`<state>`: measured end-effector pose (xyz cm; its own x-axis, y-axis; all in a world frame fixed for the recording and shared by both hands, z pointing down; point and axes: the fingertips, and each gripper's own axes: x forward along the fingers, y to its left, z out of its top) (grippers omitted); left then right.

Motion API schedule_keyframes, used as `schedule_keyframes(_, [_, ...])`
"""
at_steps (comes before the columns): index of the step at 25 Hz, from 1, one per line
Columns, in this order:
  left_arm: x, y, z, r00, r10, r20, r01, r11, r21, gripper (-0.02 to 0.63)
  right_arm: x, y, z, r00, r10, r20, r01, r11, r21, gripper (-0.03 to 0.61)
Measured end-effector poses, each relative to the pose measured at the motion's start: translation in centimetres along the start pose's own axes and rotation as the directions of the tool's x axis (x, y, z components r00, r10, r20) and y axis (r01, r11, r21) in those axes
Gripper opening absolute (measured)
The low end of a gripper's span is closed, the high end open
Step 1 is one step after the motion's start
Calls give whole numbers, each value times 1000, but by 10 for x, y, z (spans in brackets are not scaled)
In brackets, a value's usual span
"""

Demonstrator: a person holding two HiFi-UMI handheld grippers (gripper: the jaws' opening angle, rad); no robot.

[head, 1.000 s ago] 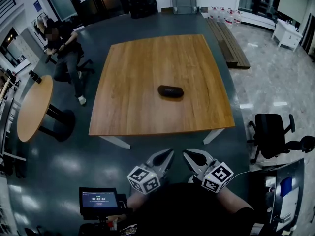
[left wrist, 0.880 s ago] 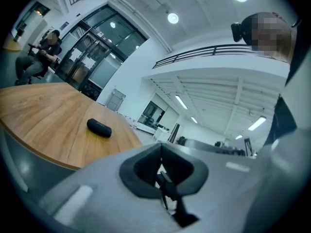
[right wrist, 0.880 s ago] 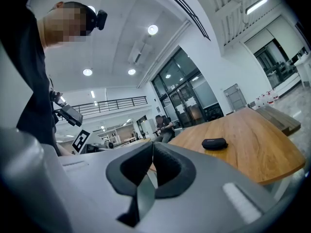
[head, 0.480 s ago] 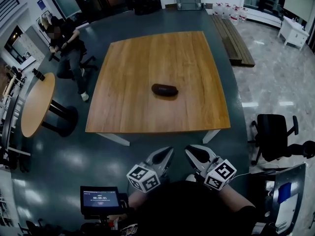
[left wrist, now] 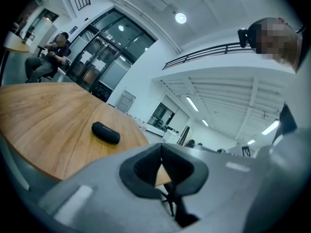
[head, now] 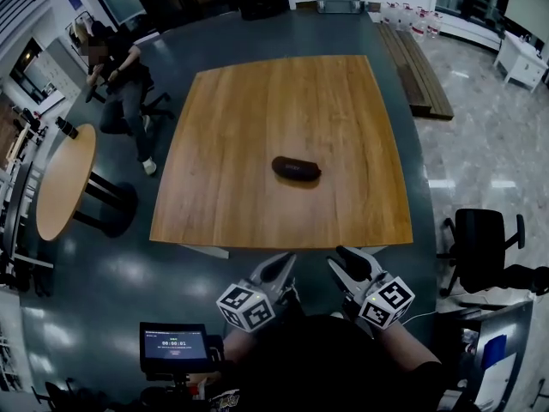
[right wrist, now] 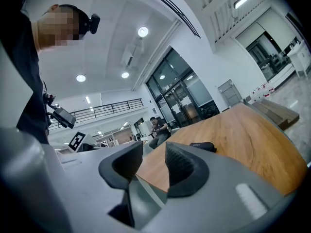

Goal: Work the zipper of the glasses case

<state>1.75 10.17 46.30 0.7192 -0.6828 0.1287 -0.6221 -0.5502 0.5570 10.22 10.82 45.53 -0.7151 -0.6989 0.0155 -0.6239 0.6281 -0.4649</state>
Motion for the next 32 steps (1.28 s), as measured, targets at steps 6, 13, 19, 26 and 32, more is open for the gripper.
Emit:
schedule_keyframes(6, [26, 69, 40, 998, -44, -42, 42, 998, -53, 2, 80, -50, -4, 992, -86, -92, 79, 994, -72, 189])
schedule_keyframes(13, [37, 133, 73, 989, -110, -97, 103, 992, -76, 2, 171, -137, -54, 881, -245, -405, -4, 852, -523, 244])
schedule_keyframes(19, [39, 148, 57, 970, -176, -167, 153, 977, -146, 2, 207, -203, -85, 712, -357, -605, -186, 735, -652, 283])
schedule_keyframes(26, [26, 169, 59, 977, -133, -167, 107, 982, -153, 2, 234, -227, -119, 512, -362, -779, -470, 641, -607, 374])
schedule_keyframes(32, [18, 177, 57, 987, -54, -154, 28, 986, -166, 2, 242, -230, -128, 487, -279, -828, -479, 707, -520, 334])
